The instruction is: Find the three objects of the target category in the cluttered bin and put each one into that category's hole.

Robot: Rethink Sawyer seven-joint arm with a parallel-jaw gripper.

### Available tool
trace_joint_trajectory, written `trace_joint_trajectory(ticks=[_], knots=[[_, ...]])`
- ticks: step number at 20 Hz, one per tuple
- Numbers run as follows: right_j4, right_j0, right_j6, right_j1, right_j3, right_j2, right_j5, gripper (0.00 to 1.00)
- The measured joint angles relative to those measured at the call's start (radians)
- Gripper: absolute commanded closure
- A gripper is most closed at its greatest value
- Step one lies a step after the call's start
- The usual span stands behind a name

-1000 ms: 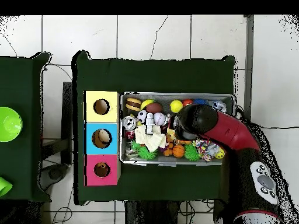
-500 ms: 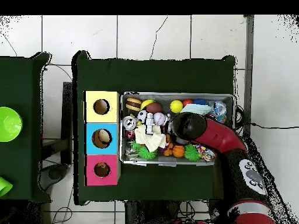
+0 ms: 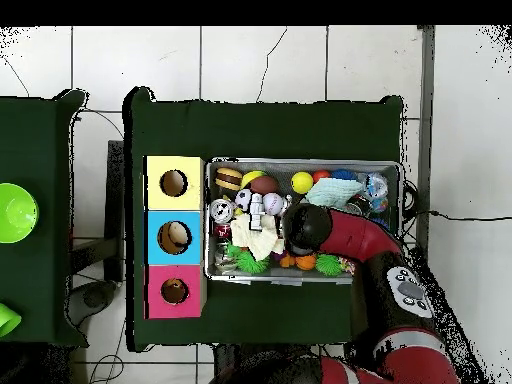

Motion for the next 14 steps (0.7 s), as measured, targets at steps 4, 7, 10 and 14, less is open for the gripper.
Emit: trace_joint_trajectory(ticks=[4, 7, 10, 14], knots=[[0.000, -0.009, 0.000, 0.031, 0.000, 0.000, -0.001, 0.00], [0.002, -0.013, 0.000, 0.057, -0.002, 0.001, -0.014, 1.00], [0.000, -0.008, 0.000, 0.055, -0.004, 0.001, -0.014, 1.00], [0.001, 0.003, 0.000, 0.055, -0.006, -0.005, -0.014, 1.00]])
